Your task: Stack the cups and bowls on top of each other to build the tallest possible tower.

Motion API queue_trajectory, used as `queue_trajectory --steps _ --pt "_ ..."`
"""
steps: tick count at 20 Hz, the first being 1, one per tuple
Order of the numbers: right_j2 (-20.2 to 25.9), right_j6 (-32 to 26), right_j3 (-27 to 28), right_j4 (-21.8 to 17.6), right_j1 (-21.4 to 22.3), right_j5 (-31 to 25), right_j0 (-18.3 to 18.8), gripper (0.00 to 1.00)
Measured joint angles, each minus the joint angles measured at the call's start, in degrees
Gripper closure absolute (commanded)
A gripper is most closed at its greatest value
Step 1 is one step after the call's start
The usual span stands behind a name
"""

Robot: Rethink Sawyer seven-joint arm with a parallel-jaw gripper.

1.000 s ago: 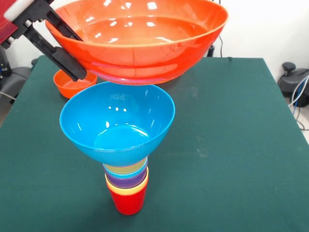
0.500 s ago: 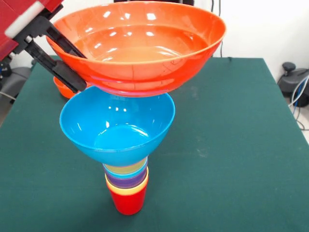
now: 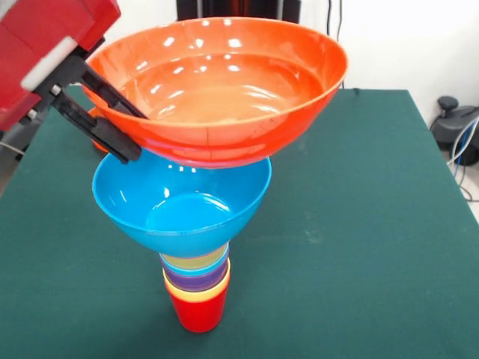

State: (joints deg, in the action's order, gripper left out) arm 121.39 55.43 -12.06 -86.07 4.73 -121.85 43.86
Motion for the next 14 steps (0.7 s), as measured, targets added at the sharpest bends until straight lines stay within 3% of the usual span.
queue_trajectory --steps 14 --pt "0.7 0.0 0.1 -0.6 -1.1 0.0 0.8 1.0"
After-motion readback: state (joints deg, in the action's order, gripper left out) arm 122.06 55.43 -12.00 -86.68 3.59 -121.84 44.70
